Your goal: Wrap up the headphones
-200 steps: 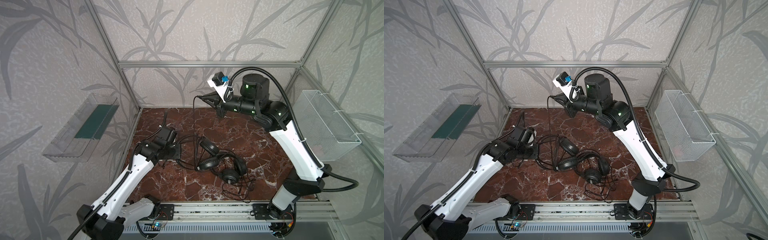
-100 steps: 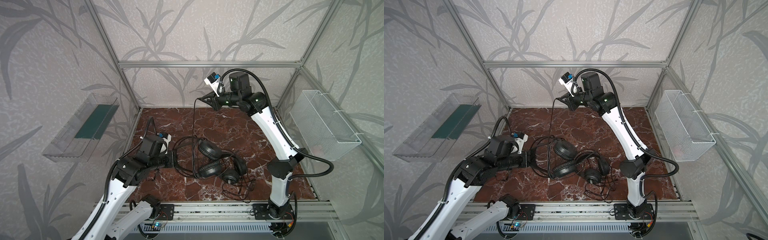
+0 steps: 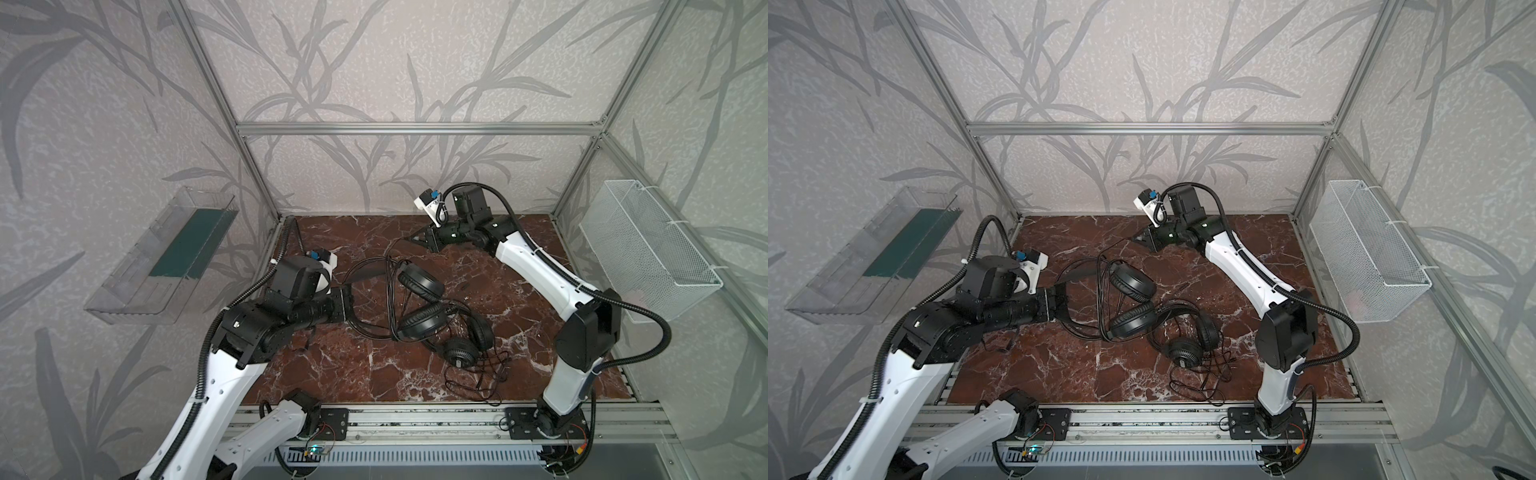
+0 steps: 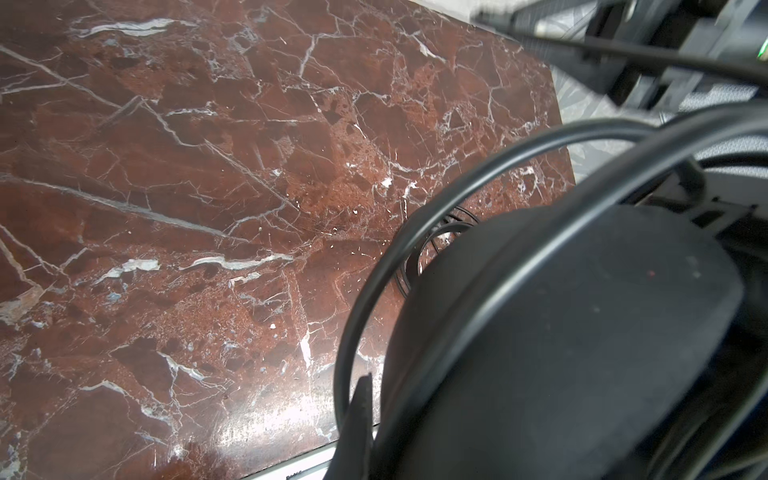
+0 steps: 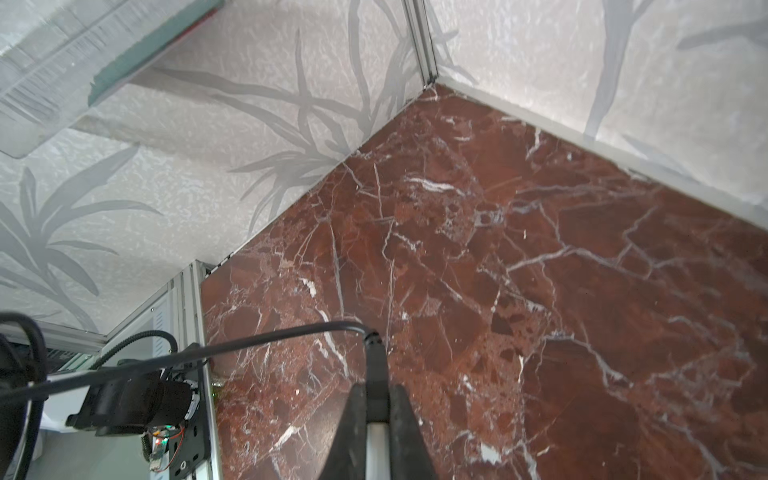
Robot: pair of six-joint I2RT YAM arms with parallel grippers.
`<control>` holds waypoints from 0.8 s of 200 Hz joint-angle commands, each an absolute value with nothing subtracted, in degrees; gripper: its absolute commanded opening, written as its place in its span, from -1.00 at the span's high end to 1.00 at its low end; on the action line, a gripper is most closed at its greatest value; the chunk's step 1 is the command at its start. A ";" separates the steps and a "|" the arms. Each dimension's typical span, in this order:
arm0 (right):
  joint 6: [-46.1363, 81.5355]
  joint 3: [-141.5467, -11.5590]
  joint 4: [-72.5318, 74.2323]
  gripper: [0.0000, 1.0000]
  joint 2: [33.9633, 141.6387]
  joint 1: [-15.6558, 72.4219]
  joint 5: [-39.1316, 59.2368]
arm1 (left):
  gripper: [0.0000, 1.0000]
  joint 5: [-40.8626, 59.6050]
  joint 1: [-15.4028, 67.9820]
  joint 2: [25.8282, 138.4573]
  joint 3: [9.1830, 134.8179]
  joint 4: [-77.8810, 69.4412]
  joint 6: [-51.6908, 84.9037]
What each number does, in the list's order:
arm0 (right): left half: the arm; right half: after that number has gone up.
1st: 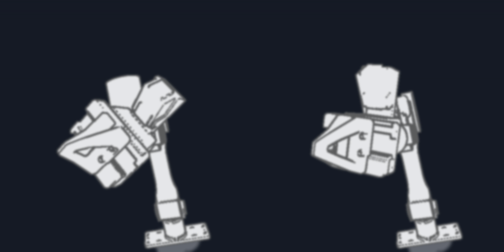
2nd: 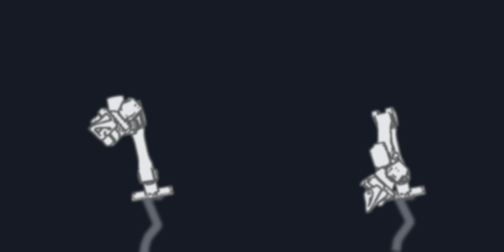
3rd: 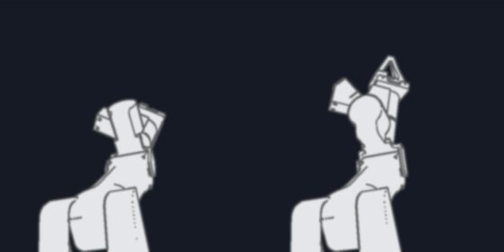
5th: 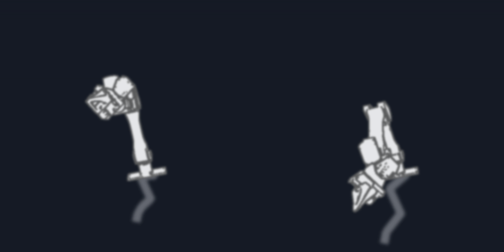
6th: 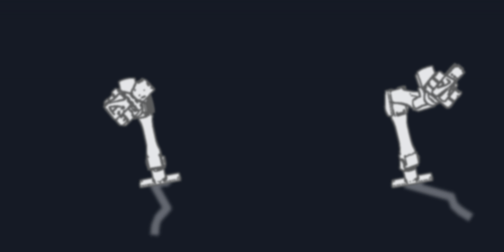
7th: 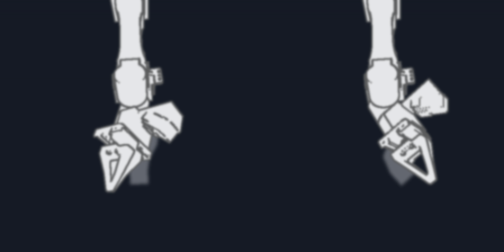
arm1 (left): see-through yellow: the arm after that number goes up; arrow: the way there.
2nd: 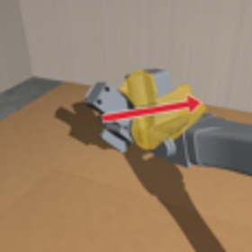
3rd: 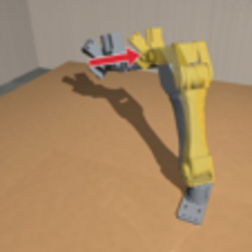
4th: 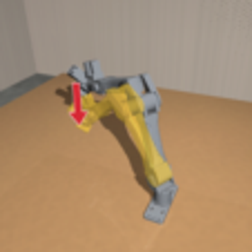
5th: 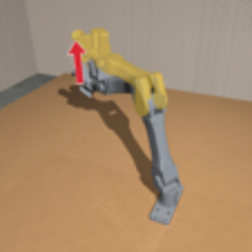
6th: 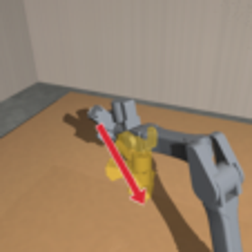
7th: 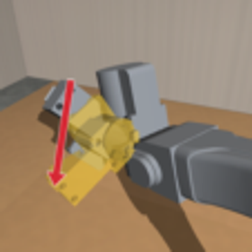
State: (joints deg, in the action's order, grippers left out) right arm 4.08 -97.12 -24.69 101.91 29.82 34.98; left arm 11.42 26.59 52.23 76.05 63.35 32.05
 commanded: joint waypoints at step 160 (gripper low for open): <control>15.59 -72.39 -5.32 1.00 81.63 29.38 38.26 | 1.00 10.99 13.85 51.94 69.46 47.24 51.09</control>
